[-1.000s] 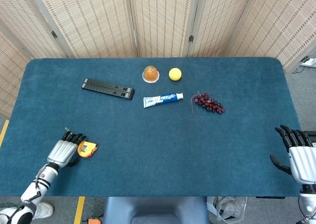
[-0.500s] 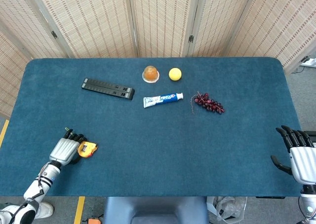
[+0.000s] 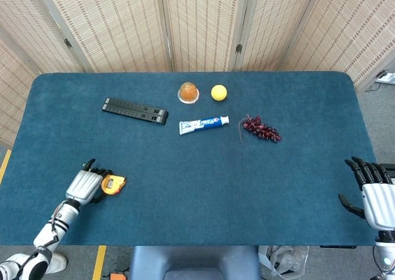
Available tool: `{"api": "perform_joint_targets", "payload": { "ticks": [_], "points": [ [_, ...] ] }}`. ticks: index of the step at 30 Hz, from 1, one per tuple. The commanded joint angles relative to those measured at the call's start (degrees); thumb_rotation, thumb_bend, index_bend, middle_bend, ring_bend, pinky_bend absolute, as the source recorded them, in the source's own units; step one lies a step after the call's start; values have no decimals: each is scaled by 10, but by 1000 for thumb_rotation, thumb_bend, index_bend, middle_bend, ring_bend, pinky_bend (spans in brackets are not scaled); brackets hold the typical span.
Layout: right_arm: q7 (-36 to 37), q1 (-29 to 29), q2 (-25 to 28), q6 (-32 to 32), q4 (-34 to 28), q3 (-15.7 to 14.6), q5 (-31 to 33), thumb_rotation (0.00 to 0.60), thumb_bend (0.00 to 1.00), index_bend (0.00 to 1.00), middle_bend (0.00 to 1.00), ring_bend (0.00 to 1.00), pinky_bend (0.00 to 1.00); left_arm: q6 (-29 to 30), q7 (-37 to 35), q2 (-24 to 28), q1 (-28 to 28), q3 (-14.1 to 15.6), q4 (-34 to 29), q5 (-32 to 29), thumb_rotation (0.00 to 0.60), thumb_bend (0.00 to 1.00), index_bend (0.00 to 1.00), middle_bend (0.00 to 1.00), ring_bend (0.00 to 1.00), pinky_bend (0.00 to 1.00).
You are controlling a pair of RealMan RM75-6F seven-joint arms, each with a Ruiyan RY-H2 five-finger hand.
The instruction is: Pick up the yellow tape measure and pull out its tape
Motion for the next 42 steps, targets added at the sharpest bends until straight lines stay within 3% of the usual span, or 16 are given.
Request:
{"api": "perform_joint_targets", "payload": {
  "ticks": [1,13,21,26,32,37,42],
  "points": [
    [-1,0,0,-1,-1,0,0,600,289,156,161,172,141,3,-11,-6,-1,-1,8,5,600,386,427,416,373,107],
    [6,24,7,-26,-16,2,-21,600,290,162,160,171,141,5,-74,10,-9,-13,-17,14,600,389,492,485,441,160],
    [24,100,25,-115,-69,14,-51,600,289,185,161,158,141,15,-79,45,-22,-48,-103,-5,600,389,494,490,447,172],
    [55,157,19,-172,-106,38,-47,600,290,229,160,123,141,7,-91,69,-38,-76,-172,-32,600,391,498,493,454,181],
    [84,222,-7,-238,-111,65,-22,600,290,315,160,115,141,14,-62,72,-54,-92,-215,-53,600,393,502,498,457,192],
    [89,269,-39,-282,-108,89,17,600,289,355,160,115,141,33,17,75,-69,-99,-237,-65,600,393,501,498,450,200],
    [89,318,-78,-324,-98,111,60,600,290,380,160,114,141,36,43,88,-82,-112,-279,-97,600,394,496,498,444,197]
  ]
}}
